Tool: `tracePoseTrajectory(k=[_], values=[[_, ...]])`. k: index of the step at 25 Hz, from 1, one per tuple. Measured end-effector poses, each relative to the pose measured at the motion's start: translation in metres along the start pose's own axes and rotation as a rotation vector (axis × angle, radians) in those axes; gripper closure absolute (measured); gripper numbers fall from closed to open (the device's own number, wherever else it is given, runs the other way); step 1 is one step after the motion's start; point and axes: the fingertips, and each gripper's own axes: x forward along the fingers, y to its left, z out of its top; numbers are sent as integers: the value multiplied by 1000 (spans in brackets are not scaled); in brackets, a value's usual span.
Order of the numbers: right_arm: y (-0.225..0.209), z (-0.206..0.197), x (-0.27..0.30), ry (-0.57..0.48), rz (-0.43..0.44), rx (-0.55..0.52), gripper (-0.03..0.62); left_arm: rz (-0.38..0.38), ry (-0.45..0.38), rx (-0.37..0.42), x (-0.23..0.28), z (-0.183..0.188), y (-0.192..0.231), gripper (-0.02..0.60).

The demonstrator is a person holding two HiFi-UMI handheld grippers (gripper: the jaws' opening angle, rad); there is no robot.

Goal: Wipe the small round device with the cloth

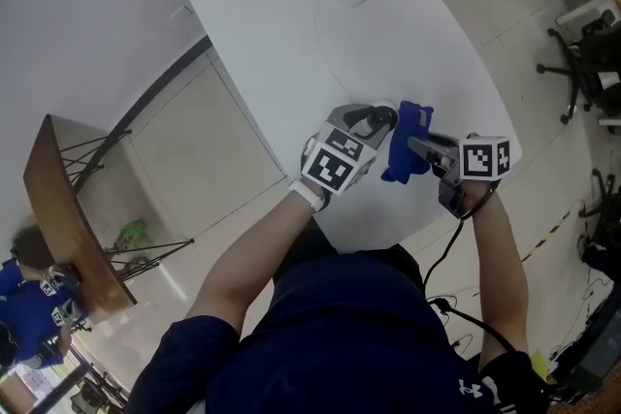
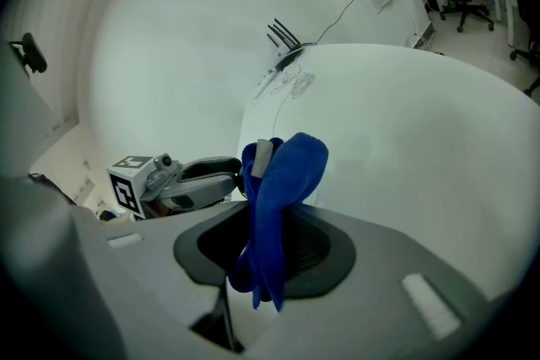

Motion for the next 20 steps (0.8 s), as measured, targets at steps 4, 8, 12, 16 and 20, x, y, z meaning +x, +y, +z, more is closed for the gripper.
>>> tracePoseTrajectory(k=[4, 8, 12, 16, 20], values=[[26, 15, -13, -101, 40, -65, 480, 23, 34, 54, -1, -2, -1, 430], [57, 48, -23, -119, -90, -473, 480, 25, 61, 76, -1, -9, -2, 428], [82, 74, -16, -41, -198, -926, 480, 26, 65, 61, 0, -6, -2, 428], [80, 71, 3, 140, -183, -1207, 480, 18, 58, 57, 0, -3, -5, 426], [52, 74, 17, 209, -124, -1169, 480, 5, 44, 47, 2, -2, -7, 426]])
